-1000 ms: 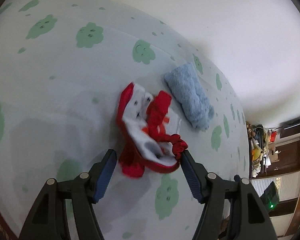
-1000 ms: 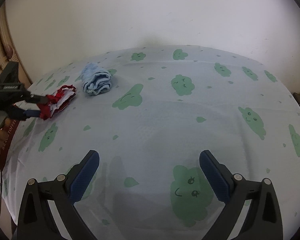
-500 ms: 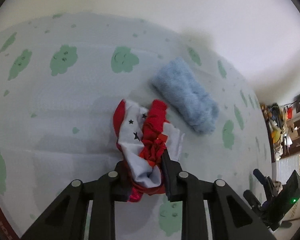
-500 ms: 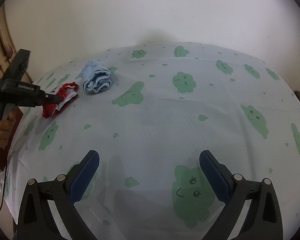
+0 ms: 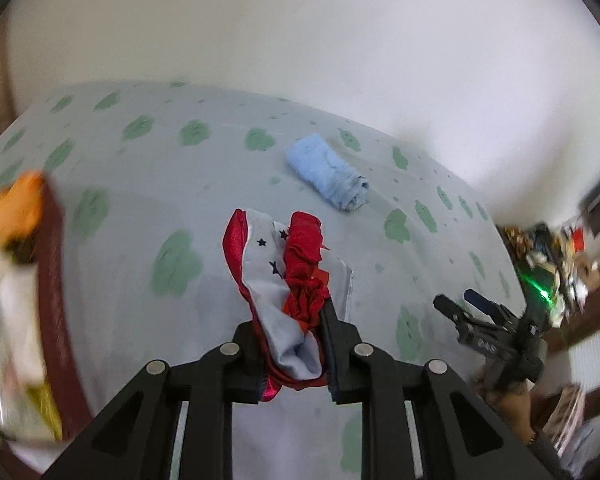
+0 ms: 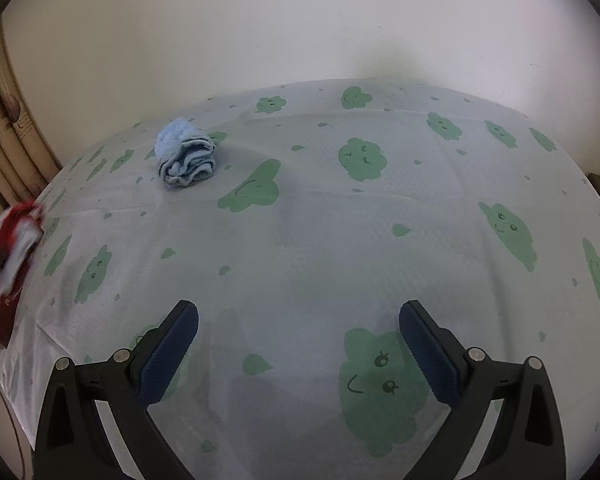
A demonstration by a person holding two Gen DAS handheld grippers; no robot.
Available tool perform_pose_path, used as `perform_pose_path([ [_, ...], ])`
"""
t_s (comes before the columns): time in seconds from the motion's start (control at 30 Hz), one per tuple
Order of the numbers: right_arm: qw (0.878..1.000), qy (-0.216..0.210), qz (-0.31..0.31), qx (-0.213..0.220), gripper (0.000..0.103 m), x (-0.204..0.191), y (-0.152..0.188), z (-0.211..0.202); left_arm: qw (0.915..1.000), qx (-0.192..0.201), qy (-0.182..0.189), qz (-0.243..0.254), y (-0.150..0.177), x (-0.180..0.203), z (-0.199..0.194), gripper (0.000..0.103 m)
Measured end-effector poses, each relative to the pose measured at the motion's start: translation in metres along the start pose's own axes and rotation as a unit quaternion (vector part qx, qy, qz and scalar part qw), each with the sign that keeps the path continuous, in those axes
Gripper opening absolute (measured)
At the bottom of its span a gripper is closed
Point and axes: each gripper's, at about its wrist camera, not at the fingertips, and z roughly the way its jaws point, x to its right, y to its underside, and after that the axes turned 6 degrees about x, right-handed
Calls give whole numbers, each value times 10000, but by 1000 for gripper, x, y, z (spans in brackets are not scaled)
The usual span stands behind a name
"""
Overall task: Organize soft objects
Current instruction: 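Lift the star sock with the left tool while the right tool grasps the blue towel sock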
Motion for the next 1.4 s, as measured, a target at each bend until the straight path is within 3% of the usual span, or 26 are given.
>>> perform_pose_path([
  [0.33,9997,207,8,-151,101,1,0,5,9972,333,-305,-598,49,-50,-91,21],
  [0.5,9989,396,-99,-231,101,-3,1,7,9933,531,-443,-930,57,-88,-130,21],
  [0.6,9995,103,-260,-119,101,-11,-5,2,9904,674,-515,-1089,58,-107,-149,22],
  [0.9,9934,-713,-897,-52,101,-84,-92,38,9844,963,-476,-1393,41,-140,-173,22],
  [1.13,9808,-483,-1814,-529,100,-144,-135,113,9812,1058,-574,-1508,31,-155,-180,22],
  [1.23,9789,-293,-1824,-877,91,-147,-140,144,9790,1081,-629,-1609,26,-166,-184,22],
  [1.3,9765,-335,-1757,-1203,71,-146,-137,161,9775,1125,-759,-1617,21,-173,-189,22],
  [1.33,9748,-360,-1722,-1373,50,-145,-135,169,9768,1157,-801,-1614,18,-177,-191,22],
  [1.4,9760,-381,-1725,-1277,42,-145,-133,165,9760,1209,-908,-1569,11,-184,-196,23],
])
